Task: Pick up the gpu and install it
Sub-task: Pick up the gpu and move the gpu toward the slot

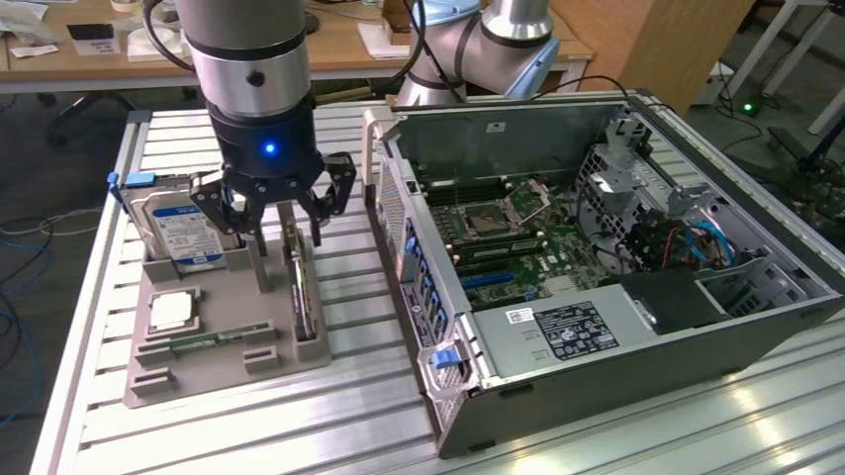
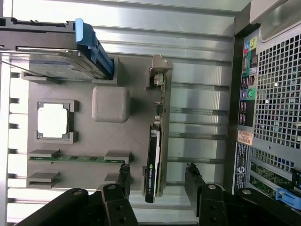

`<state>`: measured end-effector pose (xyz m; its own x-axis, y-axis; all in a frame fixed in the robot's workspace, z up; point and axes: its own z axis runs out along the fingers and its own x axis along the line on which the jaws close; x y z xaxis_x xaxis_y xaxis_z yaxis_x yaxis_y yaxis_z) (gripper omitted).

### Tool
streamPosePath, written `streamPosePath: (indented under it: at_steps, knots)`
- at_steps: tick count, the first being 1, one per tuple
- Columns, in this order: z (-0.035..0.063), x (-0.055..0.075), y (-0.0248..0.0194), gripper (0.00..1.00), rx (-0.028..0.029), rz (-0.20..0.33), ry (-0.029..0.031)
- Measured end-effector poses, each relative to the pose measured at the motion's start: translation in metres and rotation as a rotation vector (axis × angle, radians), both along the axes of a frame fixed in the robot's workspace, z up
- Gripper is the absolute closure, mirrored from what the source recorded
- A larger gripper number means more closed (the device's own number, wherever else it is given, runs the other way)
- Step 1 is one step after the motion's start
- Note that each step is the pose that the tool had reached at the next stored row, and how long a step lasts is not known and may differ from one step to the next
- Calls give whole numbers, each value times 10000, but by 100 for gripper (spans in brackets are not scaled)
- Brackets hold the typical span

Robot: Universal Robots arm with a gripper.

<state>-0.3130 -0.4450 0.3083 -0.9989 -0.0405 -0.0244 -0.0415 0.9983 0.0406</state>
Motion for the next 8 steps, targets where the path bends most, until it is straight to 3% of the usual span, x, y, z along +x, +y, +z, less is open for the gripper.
streamPosePath:
  at_steps: [8]
  knots:
    - [-30,0,-3,41,0,0,0]
